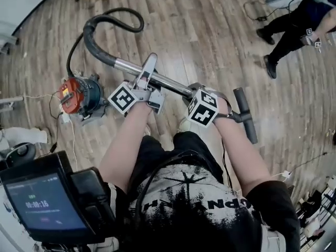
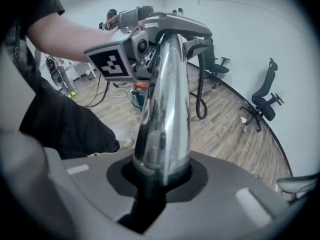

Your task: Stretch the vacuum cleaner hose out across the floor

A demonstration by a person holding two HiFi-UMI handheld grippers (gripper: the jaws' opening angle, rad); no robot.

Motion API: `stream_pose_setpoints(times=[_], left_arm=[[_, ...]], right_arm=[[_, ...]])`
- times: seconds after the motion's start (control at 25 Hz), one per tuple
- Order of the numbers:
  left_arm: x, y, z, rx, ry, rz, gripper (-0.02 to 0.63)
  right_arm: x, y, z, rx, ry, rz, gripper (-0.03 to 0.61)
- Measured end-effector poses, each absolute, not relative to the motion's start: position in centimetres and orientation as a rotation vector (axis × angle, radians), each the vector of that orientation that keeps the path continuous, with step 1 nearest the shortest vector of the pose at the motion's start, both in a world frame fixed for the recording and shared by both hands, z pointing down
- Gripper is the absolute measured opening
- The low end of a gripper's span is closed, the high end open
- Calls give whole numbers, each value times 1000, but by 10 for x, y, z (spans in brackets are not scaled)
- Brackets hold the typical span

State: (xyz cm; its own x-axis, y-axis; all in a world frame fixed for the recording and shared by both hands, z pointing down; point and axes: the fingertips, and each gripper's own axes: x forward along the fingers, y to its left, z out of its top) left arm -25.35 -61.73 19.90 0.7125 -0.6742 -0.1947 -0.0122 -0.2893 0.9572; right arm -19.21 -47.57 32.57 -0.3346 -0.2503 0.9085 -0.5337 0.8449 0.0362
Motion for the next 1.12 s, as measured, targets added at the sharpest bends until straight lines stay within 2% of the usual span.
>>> stream_pose_setpoints(times=[0.2, 0.48, 0.76, 1.12], left_arm=[[-231, -605, 132, 1874, -470, -815, 40], [-151, -578, 101, 1931, -518, -794, 40], [-208, -584, 121, 1875, -513, -772, 41], [-236, -604, 126, 1860, -511, -812, 37]], right_arm=[[-176, -458, 274, 544, -2006, 391, 81], [-92, -453, 260, 755, -1965, 161, 83], [-153, -450, 272, 710, -1964, 236, 83], [-183, -464, 274, 605, -2014, 316, 83]])
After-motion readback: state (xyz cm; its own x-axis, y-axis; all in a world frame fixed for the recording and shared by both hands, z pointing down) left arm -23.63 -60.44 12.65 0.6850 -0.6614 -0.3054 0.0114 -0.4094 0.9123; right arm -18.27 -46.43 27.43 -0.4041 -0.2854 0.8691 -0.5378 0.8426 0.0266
